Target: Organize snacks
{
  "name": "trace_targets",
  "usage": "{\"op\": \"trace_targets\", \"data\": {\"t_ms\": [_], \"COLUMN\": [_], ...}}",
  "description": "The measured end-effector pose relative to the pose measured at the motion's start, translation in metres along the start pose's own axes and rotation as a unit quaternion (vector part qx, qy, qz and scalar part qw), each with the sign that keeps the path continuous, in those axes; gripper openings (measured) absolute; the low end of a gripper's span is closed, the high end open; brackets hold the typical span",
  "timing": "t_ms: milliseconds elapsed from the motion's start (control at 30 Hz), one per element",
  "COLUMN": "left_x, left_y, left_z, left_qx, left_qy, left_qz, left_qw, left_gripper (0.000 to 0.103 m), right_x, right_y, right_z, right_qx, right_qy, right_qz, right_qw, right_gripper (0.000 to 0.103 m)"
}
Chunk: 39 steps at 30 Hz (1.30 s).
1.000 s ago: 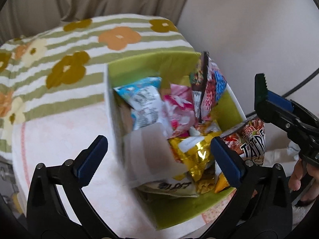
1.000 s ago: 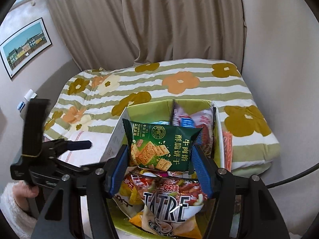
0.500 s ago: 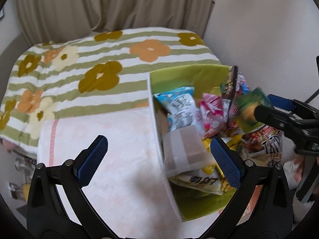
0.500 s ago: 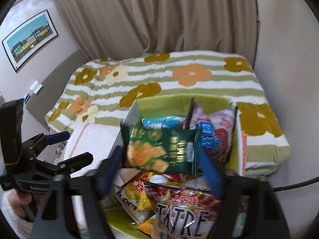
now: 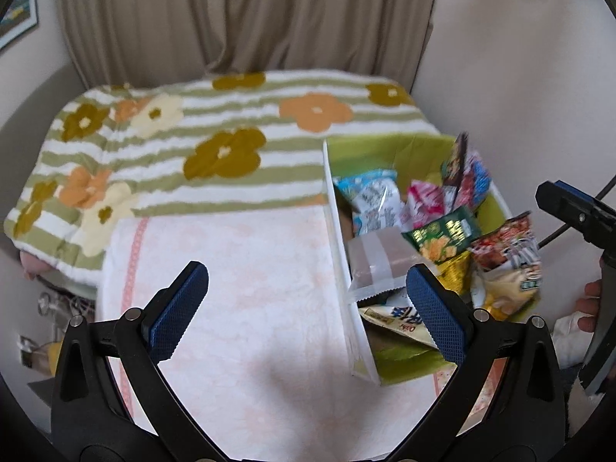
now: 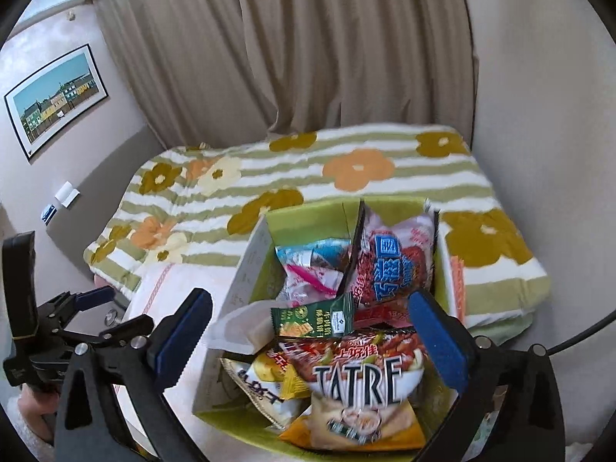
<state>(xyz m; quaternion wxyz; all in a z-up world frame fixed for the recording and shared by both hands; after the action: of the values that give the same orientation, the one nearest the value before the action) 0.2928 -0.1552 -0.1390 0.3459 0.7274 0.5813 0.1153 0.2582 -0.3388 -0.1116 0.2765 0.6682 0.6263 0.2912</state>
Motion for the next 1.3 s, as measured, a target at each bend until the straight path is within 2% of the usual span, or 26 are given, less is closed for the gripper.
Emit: {"op": "trace_targets", "data": {"t_ms": [167,300,433,533,833,1300], "left_x": [-0.005,-0.007,-0.005,0.000,0.008,0.006], "left_y": [-0.001,-0.012,-0.036,-0.055,-0.087,-0.083], "left_z": [-0.068,-0.129,-0.176,-0.198,-0.233,-0.240], "left_qx": [-0.069,-0.126,-0.160,-0.171,-0.190,-0.203], "left_qy": [0.007,0.018,0.025,0.025,0.033,0.031], "left_qz": [0.021,0.038,0.044,0.042,0.052,0.063], "left_qw": [0.9974,0.9912,0.9858,0.9841,0.9798,0.9766], "left_gripper": [0.102,0.102,0.102,0.102,0.102,0.102], "right_x": [0.020,0.039,0.057,0.067,0.090,0.098], "right_y": [-0.006,-0.020,-0.039,-0.052,-0.076,-0.081], "right_z": [-0.059,-0.101,-0.142,-0.163,-0.184,-0.187], "right_qx": [-0.048,-0.073,-0.102,-0.117,-0.125,-0.126], "right_qy": [-0.030,-0.054,-0.073,-0.087,-0.104,-0.109], "right_qz": [-0.003,-0.002,0.004,0.010,0.014,0.010], "right_qw": [0.998,0.996,0.992,0.989,0.987,0.986], "right_gripper": [0.102,0.102,0.102,0.102,0.102,0.102]}}
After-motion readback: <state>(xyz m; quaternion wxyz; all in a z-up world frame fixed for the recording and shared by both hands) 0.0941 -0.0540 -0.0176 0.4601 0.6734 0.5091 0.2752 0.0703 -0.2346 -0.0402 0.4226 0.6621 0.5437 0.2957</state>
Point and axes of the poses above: each gripper's, at about its wrist camera, not at the fingertips, and z roughly the way its jaws point, x to its left, y to its top, the point moved 7 cm from there along z, roughly the way its jaws point, and after that the axes turned 14 degrees about -y, right-handed, at the moved point
